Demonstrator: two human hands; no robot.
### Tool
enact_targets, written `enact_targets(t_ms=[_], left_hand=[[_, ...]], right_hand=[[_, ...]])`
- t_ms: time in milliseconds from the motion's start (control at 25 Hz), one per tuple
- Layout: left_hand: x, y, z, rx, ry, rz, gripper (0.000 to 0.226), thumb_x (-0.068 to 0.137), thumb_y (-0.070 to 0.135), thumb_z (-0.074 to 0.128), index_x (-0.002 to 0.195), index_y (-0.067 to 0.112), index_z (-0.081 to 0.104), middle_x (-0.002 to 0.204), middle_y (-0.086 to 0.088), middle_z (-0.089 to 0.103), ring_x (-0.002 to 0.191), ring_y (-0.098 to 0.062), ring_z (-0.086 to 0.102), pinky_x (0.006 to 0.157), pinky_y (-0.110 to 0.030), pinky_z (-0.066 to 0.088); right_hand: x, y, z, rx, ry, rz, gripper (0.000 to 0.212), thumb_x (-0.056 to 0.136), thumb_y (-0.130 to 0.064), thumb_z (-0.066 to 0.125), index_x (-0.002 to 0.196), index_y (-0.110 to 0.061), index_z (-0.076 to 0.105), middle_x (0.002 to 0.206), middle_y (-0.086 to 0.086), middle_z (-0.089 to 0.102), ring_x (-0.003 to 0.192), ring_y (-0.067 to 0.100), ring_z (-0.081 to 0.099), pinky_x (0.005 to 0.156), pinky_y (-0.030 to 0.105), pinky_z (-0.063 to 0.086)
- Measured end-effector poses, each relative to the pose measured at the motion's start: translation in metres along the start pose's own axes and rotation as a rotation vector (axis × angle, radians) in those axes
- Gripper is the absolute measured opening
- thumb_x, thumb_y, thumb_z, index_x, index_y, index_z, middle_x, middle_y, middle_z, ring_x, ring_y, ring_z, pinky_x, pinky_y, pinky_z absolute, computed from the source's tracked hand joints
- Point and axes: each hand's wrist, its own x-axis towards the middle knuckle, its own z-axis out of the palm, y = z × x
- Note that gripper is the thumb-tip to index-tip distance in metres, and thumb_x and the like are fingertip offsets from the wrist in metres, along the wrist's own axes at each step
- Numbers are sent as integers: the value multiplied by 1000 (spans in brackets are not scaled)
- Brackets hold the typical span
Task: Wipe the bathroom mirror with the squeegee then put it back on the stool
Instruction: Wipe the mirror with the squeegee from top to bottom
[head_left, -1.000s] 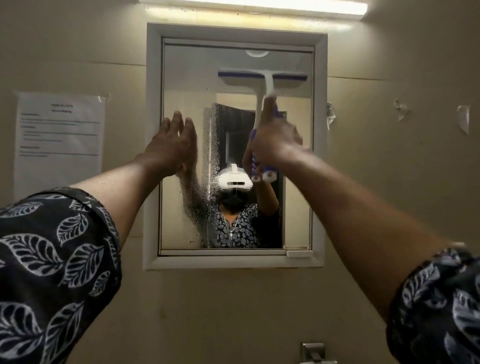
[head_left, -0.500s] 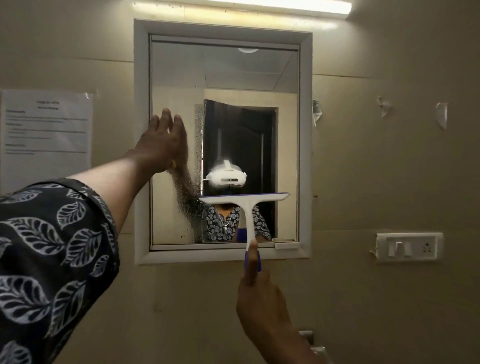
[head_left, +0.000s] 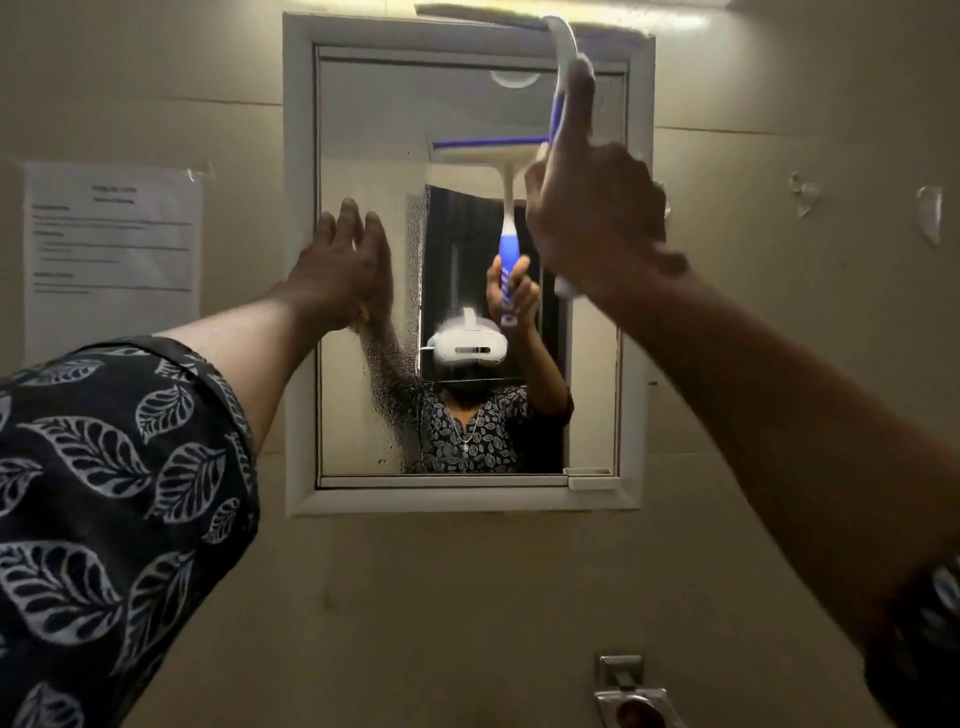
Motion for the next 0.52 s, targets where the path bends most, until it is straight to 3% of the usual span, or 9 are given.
enact_targets(t_ms=[200, 360, 440, 520], left_hand=[[1, -1, -1, 10, 7, 7, 107, 78, -1, 72, 152, 8, -6, 158, -18, -14, 145, -40, -8, 118, -47, 11], [0, -1, 0, -3, 0, 8, 107, 79, 0, 72, 152, 9, -6, 158, -17, -15, 146, -39, -8, 118, -46, 10], [1, -2, 1, -6, 5, 10, 106, 79, -2, 70, 152, 9, -6, 158, -17, -15, 146, -39, -9, 118, -46, 9], [2, -3, 2, -5, 9, 13, 106, 79, -3, 69, 152, 9, -7, 158, -17, -15, 146, -39, -9, 118, -46, 9]], right_hand=[[48, -2, 31, -149, -156, 91, 62, 94, -17, 42, 146, -19, 9, 79, 8, 49, 61, 20, 48, 53, 31, 35], [40, 2, 48, -76, -399, 198, 74, 88, -14, 51, 145, -22, 4, 78, 11, 48, 53, 19, 45, 44, 29, 32], [35, 8, 54, -45, -605, 290, 65, 82, -17, 65, 137, -11, 31, 75, 8, 53, 54, 16, 52, 38, 23, 33], [33, 12, 59, -16, -755, 356, 36, 79, -16, 69, 108, -5, 51, 75, 5, 54, 57, 15, 56, 40, 20, 37]])
